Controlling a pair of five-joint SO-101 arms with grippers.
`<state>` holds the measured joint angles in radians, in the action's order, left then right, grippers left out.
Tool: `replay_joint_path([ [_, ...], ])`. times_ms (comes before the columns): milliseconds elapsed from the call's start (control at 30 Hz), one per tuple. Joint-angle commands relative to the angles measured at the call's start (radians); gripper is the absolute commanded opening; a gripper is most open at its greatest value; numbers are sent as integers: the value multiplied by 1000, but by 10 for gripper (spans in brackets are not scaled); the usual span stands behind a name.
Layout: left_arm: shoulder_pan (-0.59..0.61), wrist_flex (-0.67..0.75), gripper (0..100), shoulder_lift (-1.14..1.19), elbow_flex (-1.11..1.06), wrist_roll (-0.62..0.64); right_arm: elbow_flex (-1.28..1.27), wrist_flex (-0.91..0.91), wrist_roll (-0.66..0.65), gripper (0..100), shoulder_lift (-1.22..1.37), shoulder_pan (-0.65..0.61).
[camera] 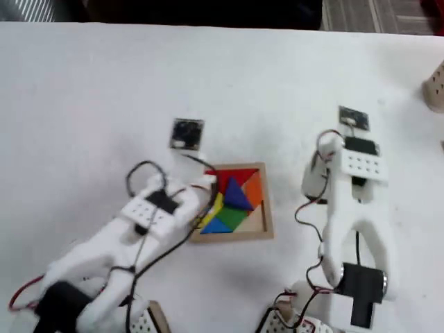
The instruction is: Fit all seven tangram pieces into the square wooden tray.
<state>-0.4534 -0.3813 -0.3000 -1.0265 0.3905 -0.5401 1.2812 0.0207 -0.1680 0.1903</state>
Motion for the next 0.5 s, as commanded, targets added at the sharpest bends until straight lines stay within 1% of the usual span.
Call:
replay_joint_path([
  [0,-67,3,20,188,196,31,-94,-70,-43,17,-93,61],
  [67,-74,-32,20,286,290,29,-143,-102,-61,17,-133,88],
  [167,-81,-78,20,355,381,28,-192,-128,-77,17,-194,122],
  [233,-116,-81,20,375,400,26,-203,-134,-77,17,-217,127],
  [333,-165,-77,20,378,405,-17,-209,-134,-77,17,-234,124],
  [467,-223,-77,20,380,405,-38,-207,-134,-77,18,-234,125],
])
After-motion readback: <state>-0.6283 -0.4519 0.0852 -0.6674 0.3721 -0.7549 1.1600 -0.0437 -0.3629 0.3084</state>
